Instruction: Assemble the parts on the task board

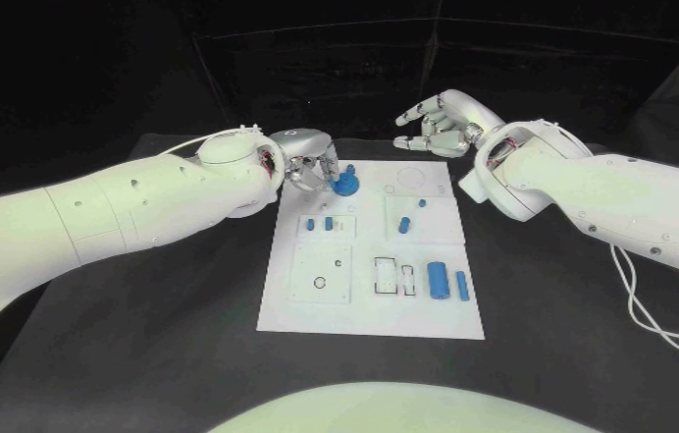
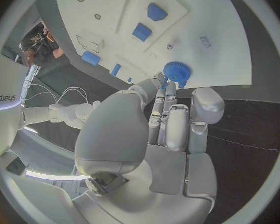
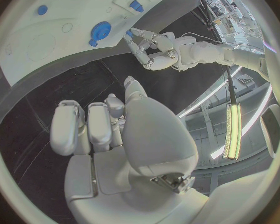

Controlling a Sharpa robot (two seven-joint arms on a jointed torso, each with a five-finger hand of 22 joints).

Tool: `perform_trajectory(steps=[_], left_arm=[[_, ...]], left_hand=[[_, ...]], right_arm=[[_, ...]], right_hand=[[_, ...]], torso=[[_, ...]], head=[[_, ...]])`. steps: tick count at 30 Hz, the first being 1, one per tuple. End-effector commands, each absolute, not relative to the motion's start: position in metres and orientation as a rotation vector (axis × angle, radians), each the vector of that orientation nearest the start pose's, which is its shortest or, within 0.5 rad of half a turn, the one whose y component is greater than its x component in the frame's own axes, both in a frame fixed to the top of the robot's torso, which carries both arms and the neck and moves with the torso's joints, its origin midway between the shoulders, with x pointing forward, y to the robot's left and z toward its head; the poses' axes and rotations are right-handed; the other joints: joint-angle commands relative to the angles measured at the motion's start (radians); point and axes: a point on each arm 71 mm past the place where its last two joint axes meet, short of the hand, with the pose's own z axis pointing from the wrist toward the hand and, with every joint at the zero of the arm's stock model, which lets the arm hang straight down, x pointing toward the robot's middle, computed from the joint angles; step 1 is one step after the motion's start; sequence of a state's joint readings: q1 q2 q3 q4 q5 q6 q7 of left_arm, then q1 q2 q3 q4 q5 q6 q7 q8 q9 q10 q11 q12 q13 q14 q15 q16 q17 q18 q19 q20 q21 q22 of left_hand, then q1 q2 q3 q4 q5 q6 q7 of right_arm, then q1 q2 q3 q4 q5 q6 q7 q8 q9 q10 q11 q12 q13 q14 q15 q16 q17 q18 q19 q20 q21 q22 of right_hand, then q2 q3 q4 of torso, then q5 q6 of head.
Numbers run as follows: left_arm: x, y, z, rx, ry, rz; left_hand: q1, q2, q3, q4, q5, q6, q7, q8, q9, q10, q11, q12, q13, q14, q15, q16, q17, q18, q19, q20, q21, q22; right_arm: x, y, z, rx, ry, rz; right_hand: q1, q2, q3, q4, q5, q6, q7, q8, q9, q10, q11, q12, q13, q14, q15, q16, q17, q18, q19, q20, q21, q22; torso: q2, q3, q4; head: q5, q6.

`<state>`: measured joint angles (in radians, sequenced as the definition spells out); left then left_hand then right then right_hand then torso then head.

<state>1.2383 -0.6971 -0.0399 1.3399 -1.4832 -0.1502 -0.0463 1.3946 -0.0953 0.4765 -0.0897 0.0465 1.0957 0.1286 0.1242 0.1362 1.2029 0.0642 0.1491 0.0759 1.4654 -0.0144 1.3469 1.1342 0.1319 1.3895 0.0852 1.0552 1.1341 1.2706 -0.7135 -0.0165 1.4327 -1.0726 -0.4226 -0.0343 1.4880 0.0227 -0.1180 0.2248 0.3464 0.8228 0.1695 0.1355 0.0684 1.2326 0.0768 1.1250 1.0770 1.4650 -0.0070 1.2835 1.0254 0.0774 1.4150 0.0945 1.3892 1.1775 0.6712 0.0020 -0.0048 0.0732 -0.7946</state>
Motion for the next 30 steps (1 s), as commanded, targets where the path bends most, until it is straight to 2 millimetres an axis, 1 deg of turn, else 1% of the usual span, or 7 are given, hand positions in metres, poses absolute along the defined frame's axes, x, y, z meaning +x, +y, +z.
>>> perform_trajectory(steps=[1,6,9,18,21,26,30], left_arm=[[0.519,0.175,-0.189,0.300,1.800,-0.631],[0.520,0.179,-0.194,0.292,1.810,-0.620],[0.520,0.180,-0.197,0.289,1.818,-0.614],[0.521,0.181,-0.208,0.293,1.852,-0.592],[0.521,0.181,-0.210,0.294,1.862,-0.587],[0.521,0.180,-0.212,0.298,1.882,-0.581],[0.520,0.178,-0.215,0.302,1.902,-0.578]], left_hand=[[-0.010,-0.003,0.003,0.000,0.001,0.008,0.000,-0.005,-0.002,0.006,0.001,-0.006,-0.001,0.009,-0.003,0.002,-0.001,-0.018,0.003,-0.002,0.005,0.001],[-0.014,-0.010,0.003,-0.002,0.001,0.008,0.000,-0.008,-0.003,0.007,0.001,-0.010,-0.002,0.009,-0.003,0.001,-0.003,-0.018,0.003,-0.002,0.004,0.001],[-0.015,-0.012,0.003,-0.003,0.001,0.008,0.000,-0.008,-0.003,0.008,0.001,-0.011,-0.002,0.009,-0.003,0.001,-0.003,-0.018,0.003,-0.002,0.004,0.001],[-0.015,-0.012,0.004,-0.004,0.001,0.010,0.000,-0.008,-0.003,0.011,0.000,-0.012,-0.002,0.009,-0.003,0.002,-0.003,-0.018,0.003,-0.002,0.004,0.002],[-0.015,-0.012,0.005,-0.004,0.001,0.010,0.000,-0.008,-0.004,0.011,0.000,-0.012,-0.002,0.009,-0.003,0.002,-0.003,-0.018,0.003,-0.002,0.005,0.002],[-0.015,-0.012,0.005,-0.004,0.001,0.010,0.000,-0.008,-0.004,0.012,0.000,-0.012,-0.002,0.009,-0.003,0.002,-0.003,-0.018,0.003,-0.002,0.004,0.002],[-0.015,-0.012,0.005,-0.004,0.001,0.010,0.000,-0.009,-0.004,0.012,0.000,-0.012,-0.002,0.009,-0.003,0.002,-0.004,-0.018,0.003,-0.002,0.004,0.002]], right_arm=[[0.517,-0.164,-0.140,0.174,1.558,0.909],[0.518,-0.165,-0.140,0.174,1.558,0.908],[0.518,-0.165,-0.140,0.174,1.559,0.907],[0.518,-0.165,-0.140,0.175,1.559,0.906],[0.518,-0.165,-0.140,0.175,1.560,0.906],[0.518,-0.165,-0.140,0.176,1.560,0.906],[0.518,-0.165,-0.140,0.175,1.560,0.906]], right_hand=[[-0.002,0.010,-0.003,0.005,0.004,-0.002,0.000,0.004,0.000,-0.008,0.000,0.000,0.000,0.013,-0.001,-0.003,0.001,-0.002,-0.007,0.001,-0.004,0.000],[-0.002,0.010,-0.003,0.005,0.004,-0.002,0.000,0.004,0.000,-0.008,0.000,0.000,0.000,0.013,-0.001,-0.003,0.001,-0.002,-0.007,0.001,-0.004,0.000],[-0.002,0.010,-0.003,0.005,0.004,-0.002,0.000,0.004,0.000,-0.008,0.000,0.000,0.000,0.013,-0.001,-0.003,0.001,-0.002,-0.007,0.001,-0.004,0.000],[-0.002,0.010,-0.003,0.005,0.004,-0.002,0.000,0.004,0.000,-0.008,0.000,0.000,0.000,0.013,-0.001,-0.003,0.001,-0.002,-0.007,0.001,-0.004,0.000],[-0.002,0.010,-0.003,0.005,0.004,-0.002,0.000,0.004,0.000,-0.008,0.000,0.000,0.000,0.013,-0.001,-0.003,0.001,-0.002,-0.007,0.001,-0.004,0.000],[-0.002,0.010,-0.003,0.005,0.004,-0.002,0.000,0.004,0.000,-0.008,0.000,0.000,0.000,0.013,-0.001,-0.003,0.001,-0.002,-0.007,0.001,-0.004,0.000],[-0.002,0.010,-0.003,0.005,0.004,-0.002,0.000,0.004,0.000,-0.008,0.000,0.000,0.000,0.013,-0.001,-0.003,0.001,-0.002,-0.007,0.001,-0.004,0.000]], torso=[[0.000,0.0002,0.0002],[0.000,-0.0003,-0.0014],[0.001,0.0001,-0.0034],[0.001,0.0003,-0.0021],[0.001,0.0008,-0.0023],[0.001,0.0001,-0.0024],[0.001,0.0007,-0.0023]], head=[[0.002,0.000],[0.006,-0.001],[0.008,0.001],[0.005,0.000],[0.007,-0.001],[0.005,-0.001],[0.006,-0.001]])
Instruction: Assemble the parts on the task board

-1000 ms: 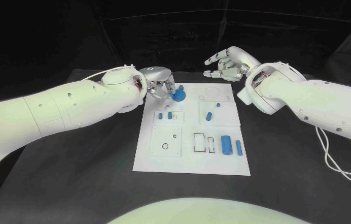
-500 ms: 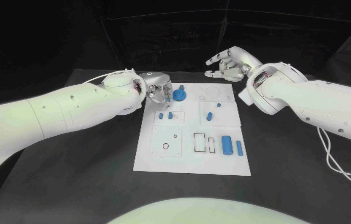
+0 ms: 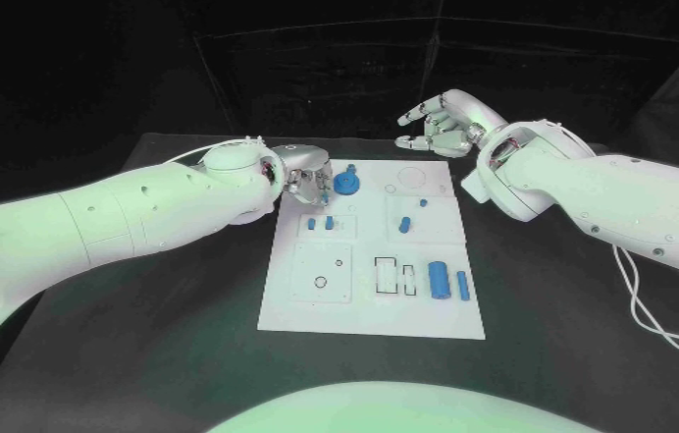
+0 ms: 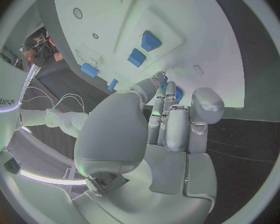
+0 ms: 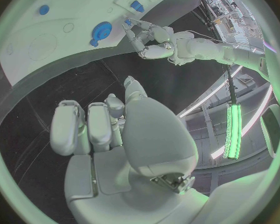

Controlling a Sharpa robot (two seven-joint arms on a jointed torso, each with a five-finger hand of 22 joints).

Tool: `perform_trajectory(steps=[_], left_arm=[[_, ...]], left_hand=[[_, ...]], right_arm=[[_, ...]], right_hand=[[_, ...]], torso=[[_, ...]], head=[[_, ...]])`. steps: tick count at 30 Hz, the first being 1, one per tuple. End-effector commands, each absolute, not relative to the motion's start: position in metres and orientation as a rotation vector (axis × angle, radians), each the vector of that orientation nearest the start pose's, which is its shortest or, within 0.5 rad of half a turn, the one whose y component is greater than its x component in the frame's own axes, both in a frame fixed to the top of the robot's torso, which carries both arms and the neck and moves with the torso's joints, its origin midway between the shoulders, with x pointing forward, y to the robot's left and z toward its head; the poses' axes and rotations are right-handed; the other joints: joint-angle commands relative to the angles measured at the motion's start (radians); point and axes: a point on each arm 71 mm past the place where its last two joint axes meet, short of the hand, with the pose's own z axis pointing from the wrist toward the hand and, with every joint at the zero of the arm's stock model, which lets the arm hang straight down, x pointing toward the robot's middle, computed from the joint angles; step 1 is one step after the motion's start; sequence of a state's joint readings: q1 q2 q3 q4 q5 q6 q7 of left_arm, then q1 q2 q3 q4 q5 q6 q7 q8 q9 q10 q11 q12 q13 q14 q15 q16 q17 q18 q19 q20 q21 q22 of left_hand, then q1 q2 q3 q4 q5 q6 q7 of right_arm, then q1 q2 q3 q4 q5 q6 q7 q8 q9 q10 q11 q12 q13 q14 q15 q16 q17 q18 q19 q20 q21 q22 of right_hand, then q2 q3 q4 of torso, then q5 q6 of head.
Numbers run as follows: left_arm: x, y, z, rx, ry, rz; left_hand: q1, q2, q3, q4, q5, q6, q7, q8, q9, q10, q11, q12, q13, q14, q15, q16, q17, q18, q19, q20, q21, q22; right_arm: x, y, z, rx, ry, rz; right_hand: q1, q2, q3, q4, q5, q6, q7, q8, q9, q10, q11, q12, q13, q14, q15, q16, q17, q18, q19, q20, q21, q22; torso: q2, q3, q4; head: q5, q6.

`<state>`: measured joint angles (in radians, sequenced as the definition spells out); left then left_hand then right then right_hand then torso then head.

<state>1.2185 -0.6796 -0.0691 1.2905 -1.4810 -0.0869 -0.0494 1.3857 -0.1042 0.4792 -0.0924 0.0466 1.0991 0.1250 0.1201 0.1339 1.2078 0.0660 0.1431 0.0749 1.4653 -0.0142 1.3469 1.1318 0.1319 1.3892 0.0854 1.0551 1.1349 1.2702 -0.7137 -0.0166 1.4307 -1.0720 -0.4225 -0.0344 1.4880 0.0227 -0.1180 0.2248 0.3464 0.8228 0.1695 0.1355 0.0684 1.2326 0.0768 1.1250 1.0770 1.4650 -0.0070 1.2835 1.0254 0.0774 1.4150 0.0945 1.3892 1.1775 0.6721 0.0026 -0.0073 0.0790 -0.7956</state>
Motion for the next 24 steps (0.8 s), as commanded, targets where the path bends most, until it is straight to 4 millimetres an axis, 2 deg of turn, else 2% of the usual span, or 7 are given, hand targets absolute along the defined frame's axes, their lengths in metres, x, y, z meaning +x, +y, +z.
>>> perform_trajectory(steps=[1,19,24], left_arm=[[0.5195,0.1778,-0.2158,0.304,1.905,-0.577],[0.5192,0.1757,-0.2189,0.305,1.923,-0.567],[0.5197,0.1746,-0.2191,0.305,1.923,-0.566]], left_hand=[[-0.006,-0.003,0.002,-0.002,0.001,0.007,0.003,-0.004,-0.001,0.007,-0.002,-0.006,-0.001,0.009,-0.004,0.002,-0.001,-0.018,0.003,-0.002,0.004,0.001],[-0.006,-0.004,0.003,-0.003,0.001,0.009,0.003,-0.005,-0.002,0.009,-0.003,-0.007,-0.001,0.008,-0.004,0.000,-0.004,-0.018,0.003,-0.003,0.005,0.002],[-0.015,-0.013,0.002,-0.003,0.001,0.002,0.003,-0.011,-0.005,0.003,0.000,-0.016,-0.003,0.008,-0.003,0.000,-0.005,-0.018,0.003,-0.002,0.005,0.003]], right_arm=[[0.5179,-0.1650,-0.1404,0.175,1.560,0.906],[0.5179,-0.1650,-0.1404,0.175,1.560,0.906],[0.5179,-0.1649,-0.1404,0.175,1.560,0.906]], right_hand=[[-0.002,0.010,-0.003,0.005,0.004,-0.002,0.000,0.004,0.000,-0.008,0.000,0.000,0.000,0.013,-0.001,-0.003,0.001,-0.001,-0.007,0.001,-0.004,0.000],[-0.002,0.010,-0.003,0.005,0.004,-0.002,0.000,0.004,0.000,-0.008,0.000,0.000,0.000,0.013,-0.001,-0.003,0.001,-0.001,-0.007,0.001,-0.004,0.000],[-0.002,0.010,-0.003,0.005,0.004,-0.002,0.000,0.004,0.000,-0.008,0.000,0.000,0.000,0.013,-0.001,-0.003,0.001,-0.001,-0.007,0.001,-0.004,0.000]], torso=[[0.000,0.0001,0.0004],[0.000,-0.0004,0.0000],[0.000,0.0001,0.0000]], head=[[0.000,0.000],[0.001,-0.003],[0.000,-0.002]])
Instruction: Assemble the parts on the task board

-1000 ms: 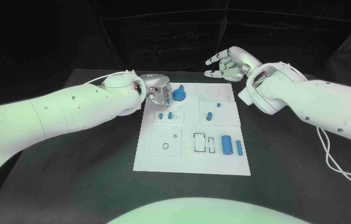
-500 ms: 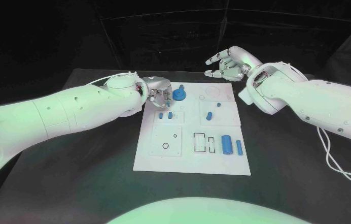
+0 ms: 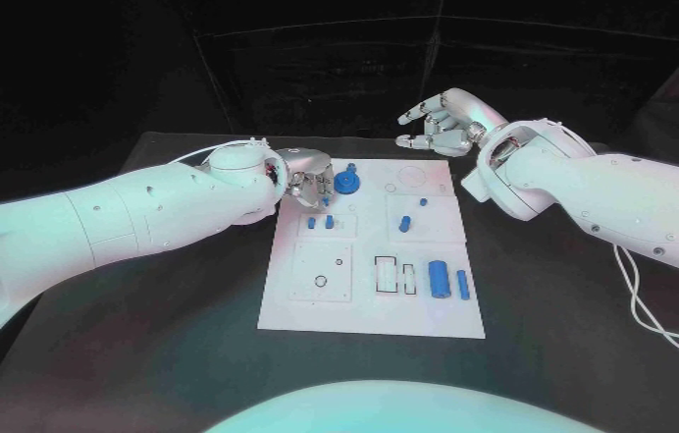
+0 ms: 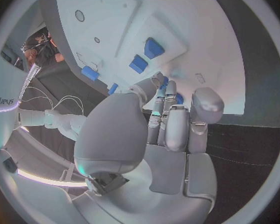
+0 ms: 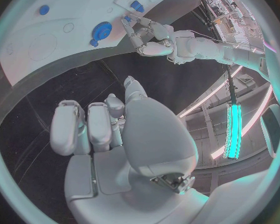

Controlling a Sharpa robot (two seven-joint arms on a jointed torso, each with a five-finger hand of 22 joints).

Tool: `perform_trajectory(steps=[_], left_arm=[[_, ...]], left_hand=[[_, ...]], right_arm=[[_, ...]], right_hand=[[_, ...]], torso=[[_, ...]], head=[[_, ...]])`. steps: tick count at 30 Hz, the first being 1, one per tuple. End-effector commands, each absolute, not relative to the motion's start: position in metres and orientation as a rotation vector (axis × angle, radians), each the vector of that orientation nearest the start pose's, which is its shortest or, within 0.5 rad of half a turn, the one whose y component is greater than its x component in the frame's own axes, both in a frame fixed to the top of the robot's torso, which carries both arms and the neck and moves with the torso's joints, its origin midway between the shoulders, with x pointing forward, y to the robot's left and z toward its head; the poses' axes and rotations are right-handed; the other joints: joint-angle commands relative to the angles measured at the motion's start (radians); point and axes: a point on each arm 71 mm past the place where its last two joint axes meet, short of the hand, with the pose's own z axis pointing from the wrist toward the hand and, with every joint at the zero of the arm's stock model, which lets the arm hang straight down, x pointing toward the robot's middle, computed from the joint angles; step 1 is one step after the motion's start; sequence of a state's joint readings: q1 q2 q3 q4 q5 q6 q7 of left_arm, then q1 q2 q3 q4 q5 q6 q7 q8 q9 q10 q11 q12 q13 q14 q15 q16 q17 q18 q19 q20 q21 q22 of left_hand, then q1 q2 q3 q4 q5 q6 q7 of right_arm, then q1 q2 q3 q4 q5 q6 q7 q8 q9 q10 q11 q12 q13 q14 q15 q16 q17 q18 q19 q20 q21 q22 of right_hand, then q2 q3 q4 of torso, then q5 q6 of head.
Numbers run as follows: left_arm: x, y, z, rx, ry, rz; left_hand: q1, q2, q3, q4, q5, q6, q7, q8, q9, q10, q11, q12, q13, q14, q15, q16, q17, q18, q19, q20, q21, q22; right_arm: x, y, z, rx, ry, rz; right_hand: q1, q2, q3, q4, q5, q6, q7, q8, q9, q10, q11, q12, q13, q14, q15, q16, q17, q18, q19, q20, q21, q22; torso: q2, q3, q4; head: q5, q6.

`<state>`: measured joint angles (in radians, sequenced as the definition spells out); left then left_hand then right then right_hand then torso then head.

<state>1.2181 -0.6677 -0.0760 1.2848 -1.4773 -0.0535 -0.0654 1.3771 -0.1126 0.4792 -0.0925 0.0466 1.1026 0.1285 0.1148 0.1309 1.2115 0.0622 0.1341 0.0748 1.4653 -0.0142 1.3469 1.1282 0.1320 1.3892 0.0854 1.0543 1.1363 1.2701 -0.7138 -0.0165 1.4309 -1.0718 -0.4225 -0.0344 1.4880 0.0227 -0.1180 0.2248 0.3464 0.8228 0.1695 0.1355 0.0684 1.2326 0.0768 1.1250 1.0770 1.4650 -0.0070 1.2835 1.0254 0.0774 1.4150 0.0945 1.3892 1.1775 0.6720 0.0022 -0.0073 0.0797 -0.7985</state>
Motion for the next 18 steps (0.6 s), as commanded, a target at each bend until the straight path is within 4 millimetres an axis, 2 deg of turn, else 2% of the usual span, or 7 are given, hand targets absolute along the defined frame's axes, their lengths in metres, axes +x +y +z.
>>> perform_trajectory(steps=[1,6,18], left_arm=[[0.5198,0.1745,-0.2192,0.304,1.923,-0.565],[0.5206,0.1752,-0.2195,0.300,1.924,-0.559],[0.5209,0.1774,-0.2200,0.295,1.929,-0.549]], left_hand=[[-0.011,-0.009,0.000,-0.002,0.001,-0.005,0.001,-0.009,-0.003,-0.005,0.005,-0.011,-0.004,0.007,-0.002,0.000,-0.003,-0.019,0.003,-0.002,0.006,0.002],[-0.031,-0.025,-0.007,0.004,0.001,-0.030,0.008,-0.027,-0.012,-0.039,0.016,-0.037,-0.010,0.005,0.006,-0.002,-0.010,-0.020,0.002,0.003,0.004,0.002],[-0.036,-0.033,-0.008,0.004,0.001,-0.046,0.015,-0.042,-0.022,-0.076,0.028,-0.062,-0.010,0.003,0.016,-0.004,-0.018,-0.019,-0.001,0.012,-0.004,-0.003]], right_arm=[[0.5179,-0.1649,-0.1404,0.175,1.560,0.906],[0.5179,-0.1650,-0.1404,0.176,1.560,0.906],[0.5182,-0.1662,-0.1407,0.177,1.561,0.902]], right_hand=[[-0.002,0.010,-0.003,0.005,0.004,-0.002,0.000,0.004,0.000,-0.008,0.000,0.000,0.000,0.013,-0.001,-0.003,0.001,-0.002,-0.007,0.001,-0.004,0.000],[-0.002,0.010,-0.003,0.005,0.004,-0.002,0.000,0.004,0.000,-0.008,0.000,0.000,0.000,0.013,-0.001,-0.003,0.001,-0.002,-0.007,0.001,-0.004,0.000],[-0.002,0.010,-0.003,0.005,0.004,-0.002,0.000,0.004,0.000,-0.008,0.000,0.000,0.000,0.013,-0.001,-0.003,0.001,-0.002,-0.007,0.001,-0.004,0.000]], torso=[[0.000,0.0008,-0.0001],[0.000,0.0003,0.0005],[-0.001,0.0003,0.0005]], head=[[0.000,0.000],[-0.001,0.001],[-0.001,0.000]])
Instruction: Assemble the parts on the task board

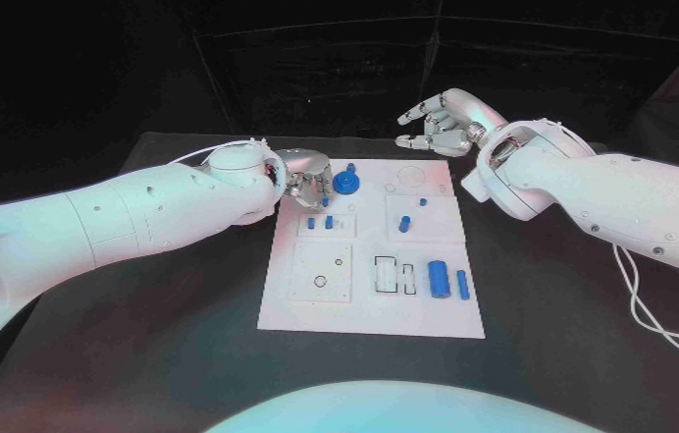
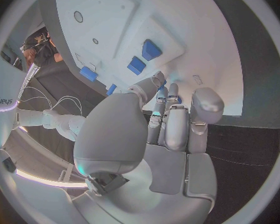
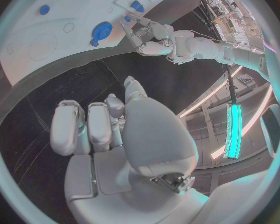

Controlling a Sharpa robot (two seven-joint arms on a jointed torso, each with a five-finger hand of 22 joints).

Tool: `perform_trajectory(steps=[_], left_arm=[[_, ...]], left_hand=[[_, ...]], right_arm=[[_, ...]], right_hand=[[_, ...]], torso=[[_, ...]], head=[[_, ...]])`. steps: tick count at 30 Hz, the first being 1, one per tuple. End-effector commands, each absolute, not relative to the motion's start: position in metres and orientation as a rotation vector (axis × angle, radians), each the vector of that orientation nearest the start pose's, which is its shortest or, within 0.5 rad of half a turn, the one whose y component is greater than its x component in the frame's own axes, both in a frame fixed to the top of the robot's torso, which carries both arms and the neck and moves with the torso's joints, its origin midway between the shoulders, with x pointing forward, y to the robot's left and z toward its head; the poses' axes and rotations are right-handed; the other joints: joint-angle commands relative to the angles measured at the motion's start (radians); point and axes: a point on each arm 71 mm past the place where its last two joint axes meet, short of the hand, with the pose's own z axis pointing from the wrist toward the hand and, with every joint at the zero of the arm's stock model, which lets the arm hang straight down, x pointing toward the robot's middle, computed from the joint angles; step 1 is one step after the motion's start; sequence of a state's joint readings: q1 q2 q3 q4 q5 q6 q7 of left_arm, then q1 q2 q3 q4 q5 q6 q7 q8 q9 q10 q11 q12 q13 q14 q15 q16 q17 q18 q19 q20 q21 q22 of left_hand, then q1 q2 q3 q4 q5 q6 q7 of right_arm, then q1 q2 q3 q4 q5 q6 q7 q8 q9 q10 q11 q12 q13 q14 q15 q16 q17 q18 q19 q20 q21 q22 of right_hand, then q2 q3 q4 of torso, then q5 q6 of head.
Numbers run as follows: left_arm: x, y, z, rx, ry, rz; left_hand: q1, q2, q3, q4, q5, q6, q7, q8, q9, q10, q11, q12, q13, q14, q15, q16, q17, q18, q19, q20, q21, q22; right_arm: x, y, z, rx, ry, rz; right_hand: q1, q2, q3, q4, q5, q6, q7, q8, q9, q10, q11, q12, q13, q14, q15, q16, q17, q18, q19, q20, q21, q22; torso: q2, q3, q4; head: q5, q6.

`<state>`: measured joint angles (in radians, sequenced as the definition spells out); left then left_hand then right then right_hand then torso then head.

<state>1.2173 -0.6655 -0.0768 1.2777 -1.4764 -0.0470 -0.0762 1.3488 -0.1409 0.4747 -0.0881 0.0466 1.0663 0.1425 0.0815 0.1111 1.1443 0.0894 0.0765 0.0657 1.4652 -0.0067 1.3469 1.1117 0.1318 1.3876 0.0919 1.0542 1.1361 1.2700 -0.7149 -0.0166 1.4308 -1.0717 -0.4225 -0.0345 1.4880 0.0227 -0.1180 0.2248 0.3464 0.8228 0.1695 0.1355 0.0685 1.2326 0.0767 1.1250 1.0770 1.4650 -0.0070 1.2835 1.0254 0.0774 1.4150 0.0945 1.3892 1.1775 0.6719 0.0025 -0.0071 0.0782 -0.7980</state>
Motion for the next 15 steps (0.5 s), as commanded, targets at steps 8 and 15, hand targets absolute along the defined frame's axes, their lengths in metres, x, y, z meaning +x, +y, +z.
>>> perform_trajectory(steps=[8,15], left_arm=[[0.521,0.183,-0.219,0.284,1.923,-0.540],[0.520,0.202,-0.216,0.216,1.892,-0.545]], left_hand=[[-0.009,-0.012,-0.008,-0.003,0.001,-0.037,0.000,-0.019,-0.012,-0.034,0.006,-0.014,-0.001,0.003,0.013,-0.005,-0.006,-0.017,-0.001,0.010,-0.011,-0.007],[-0.006,-0.011,-0.008,-0.004,0.001,-0.041,0.001,-0.019,-0.013,-0.039,0.007,-0.013,0.000,0.002,0.014,-0.007,-0.011,-0.015,-0.003,0.011,-0.018,-0.013]], right_arm=[[0.520,-0.170,-0.143,0.183,1.582,0.886],[0.523,-0.181,-0.149,0.152,1.665,0.825]], right_hand=[[-0.004,0.011,-0.005,0.008,0.005,-0.002,0.000,0.005,-0.001,-0.012,0.000,-0.005,-0.006,0.012,-0.001,-0.007,-0.006,0.000,-0.009,0.001,-0.007,-0.005],[0.026,0.015,-0.002,0.007,0.005,0.054,-0.011,0.034,0.006,-0.224,-0.010,-0.300,-0.294,-0.032,-0.008,-0.117,-0.160,0.025,-0.074,-0.004,-0.086,-0.145]], torso=[[0.000,-0.0006,0.0000],[-0.001,-0.0017,0.0019]], head=[[0.000,0.000],[-0.008,0.003]])
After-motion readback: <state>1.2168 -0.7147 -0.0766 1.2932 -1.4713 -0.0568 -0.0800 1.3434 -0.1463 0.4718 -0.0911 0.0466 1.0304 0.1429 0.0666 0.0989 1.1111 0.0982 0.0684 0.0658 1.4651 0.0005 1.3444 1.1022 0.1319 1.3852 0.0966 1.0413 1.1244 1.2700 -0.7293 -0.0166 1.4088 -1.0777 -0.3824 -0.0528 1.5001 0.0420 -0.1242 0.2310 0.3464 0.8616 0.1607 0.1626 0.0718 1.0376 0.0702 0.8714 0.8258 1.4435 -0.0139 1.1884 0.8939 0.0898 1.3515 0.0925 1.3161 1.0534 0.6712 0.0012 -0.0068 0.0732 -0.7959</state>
